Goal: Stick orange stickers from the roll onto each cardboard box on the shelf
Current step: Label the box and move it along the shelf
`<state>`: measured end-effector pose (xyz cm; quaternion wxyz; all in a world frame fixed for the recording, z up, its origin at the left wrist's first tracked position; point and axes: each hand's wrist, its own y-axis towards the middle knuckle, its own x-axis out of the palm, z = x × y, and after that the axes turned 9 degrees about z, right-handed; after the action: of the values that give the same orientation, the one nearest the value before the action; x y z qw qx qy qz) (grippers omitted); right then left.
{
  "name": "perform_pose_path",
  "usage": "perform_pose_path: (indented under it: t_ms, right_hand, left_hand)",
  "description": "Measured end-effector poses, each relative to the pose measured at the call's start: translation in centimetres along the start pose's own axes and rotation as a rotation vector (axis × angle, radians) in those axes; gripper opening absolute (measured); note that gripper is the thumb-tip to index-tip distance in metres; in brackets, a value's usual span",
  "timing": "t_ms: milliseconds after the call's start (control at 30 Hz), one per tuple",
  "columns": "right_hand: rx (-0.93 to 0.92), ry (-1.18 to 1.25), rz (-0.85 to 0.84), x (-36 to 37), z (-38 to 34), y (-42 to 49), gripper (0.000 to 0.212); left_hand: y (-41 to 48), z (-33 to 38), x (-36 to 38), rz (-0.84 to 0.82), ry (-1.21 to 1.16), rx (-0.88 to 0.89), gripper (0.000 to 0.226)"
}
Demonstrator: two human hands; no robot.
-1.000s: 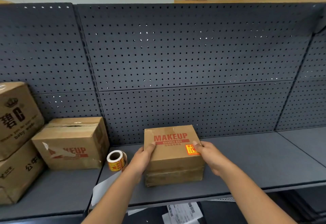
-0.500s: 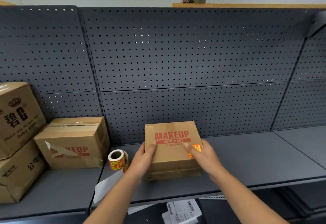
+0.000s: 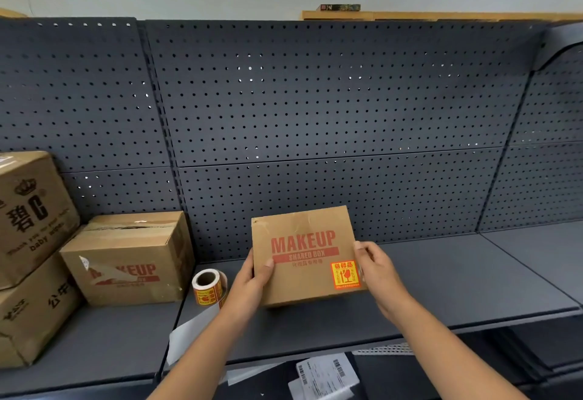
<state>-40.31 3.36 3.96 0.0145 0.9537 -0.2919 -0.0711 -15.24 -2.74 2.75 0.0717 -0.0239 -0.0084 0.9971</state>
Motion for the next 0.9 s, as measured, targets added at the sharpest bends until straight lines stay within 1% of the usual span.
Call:
perform_pose_path:
  t_ms: [67, 100, 167, 233, 333, 467, 567, 633, 700, 767, 800, 833, 900]
  right_hand:
    - [-0.04, 0.008, -0.033, -0.4, 0.3, 0.3, 0.019]
    - [-0.058, 0.007, -0.063, -0.5, 0.5, 0.3, 0.022]
    - [-0.087, -0.019, -0.121, -0.8, 1.3, 0.2, 0.045]
    - [-0.081, -0.064, -0.151, -1.1, 2.5, -0.1, 0.059]
    - [-0.089, -0.124, -0.154, -1.3, 4.5, -0.8, 0.061]
    - [-0.088, -0.154, -0.163, -1.3, 6.1, -1.3, 0.062]
    - [-0.065, -0.144, -0.195, -1.7, 5.5, -1.0, 0.061]
    - [-0.068, -0.126, -0.205, -2.1, 4.4, -0.9, 0.056]
    - [-0.066, -0.049, -0.165, -2.2, 3.1, -1.0, 0.05]
    - [-0.043, -0.012, -0.079, -2.0, 1.9, -0.7, 0.064]
    - [-0.026, -0.001, -0.042, -1.7, 1.5, -0.3, 0.069]
    - [-0.018, 0.017, -0.018, -1.4, 1.0, 0.0, 0.069]
    - [0.018, 0.063, 0.008, -0.6, -0.2, 0.7, 0.06]
  left_hand:
    - [0.3, -0.1, -0.3, 0.0, 0.01, 0.023, 0.043]
    - [0.4, -0.2, -0.5, 0.006, 0.031, 0.039, 0.049]
    - [0.7, -0.6, -0.7, 0.005, 0.094, 0.075, 0.063]
    - [0.8, -1.3, -0.8, -0.016, 0.146, 0.092, 0.072]
    - [0.2, -2.7, -0.5, -0.003, 0.197, 0.077, 0.078]
    - [-0.8, -4.4, -0.3, 0.016, 0.159, 0.042, 0.084]
    - [-1.0, -4.6, -0.4, 0.021, 0.118, 0.005, 0.085]
    - [-0.9, -4.0, -0.5, 0.03, 0.085, -0.002, 0.08]
    - [-0.8, -3.1, -0.6, 0.035, 0.034, 0.023, 0.08]
    - [-0.9, -1.7, -0.4, 0.041, 0.005, 0.059, 0.088]
    - [-1.1, -0.8, -0.1, 0.043, -0.008, 0.082, 0.088]
    - [-0.9, -0.1, 0.2, 0.052, -0.019, 0.106, 0.083]
    - [-0.4, 1.3, 0.9, 0.089, -0.041, 0.124, 0.071]
